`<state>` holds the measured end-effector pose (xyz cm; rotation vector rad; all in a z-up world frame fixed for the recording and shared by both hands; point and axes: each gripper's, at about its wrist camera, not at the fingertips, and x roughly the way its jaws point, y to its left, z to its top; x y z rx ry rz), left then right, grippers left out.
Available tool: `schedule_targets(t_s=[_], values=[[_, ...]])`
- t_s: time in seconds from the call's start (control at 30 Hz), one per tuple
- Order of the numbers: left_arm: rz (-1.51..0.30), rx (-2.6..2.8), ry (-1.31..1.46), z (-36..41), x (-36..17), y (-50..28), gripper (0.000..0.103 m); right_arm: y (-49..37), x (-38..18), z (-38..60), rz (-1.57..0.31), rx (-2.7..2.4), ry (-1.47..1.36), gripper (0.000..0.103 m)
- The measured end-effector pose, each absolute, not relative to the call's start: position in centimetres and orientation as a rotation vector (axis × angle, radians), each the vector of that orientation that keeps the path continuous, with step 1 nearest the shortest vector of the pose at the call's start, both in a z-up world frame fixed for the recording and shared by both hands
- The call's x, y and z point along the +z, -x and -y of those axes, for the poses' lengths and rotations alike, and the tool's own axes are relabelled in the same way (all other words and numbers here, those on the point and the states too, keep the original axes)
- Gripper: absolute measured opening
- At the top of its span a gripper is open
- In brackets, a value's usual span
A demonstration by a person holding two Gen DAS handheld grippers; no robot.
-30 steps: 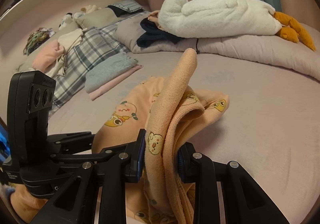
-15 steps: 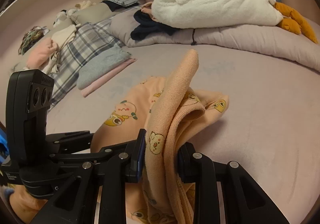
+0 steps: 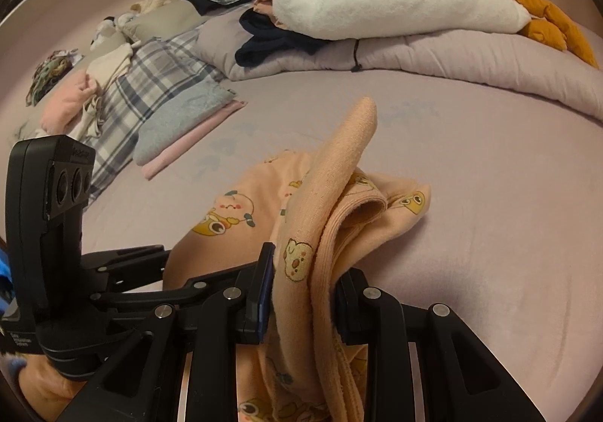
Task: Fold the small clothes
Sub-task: 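Carry the held peach shirt bundle across the bed with both tools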
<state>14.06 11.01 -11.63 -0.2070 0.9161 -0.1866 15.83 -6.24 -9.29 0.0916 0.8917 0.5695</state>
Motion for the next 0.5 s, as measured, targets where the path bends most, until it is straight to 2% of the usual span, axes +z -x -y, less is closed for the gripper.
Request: schedule_targets(t_s=[0.5], values=[[-0.932, -0.156, 0.204, -11.3, -12.4, -14.2, 0.033, -16.2, -10.3, 7.7, -0.935, 0.529, -0.157, 0.029]])
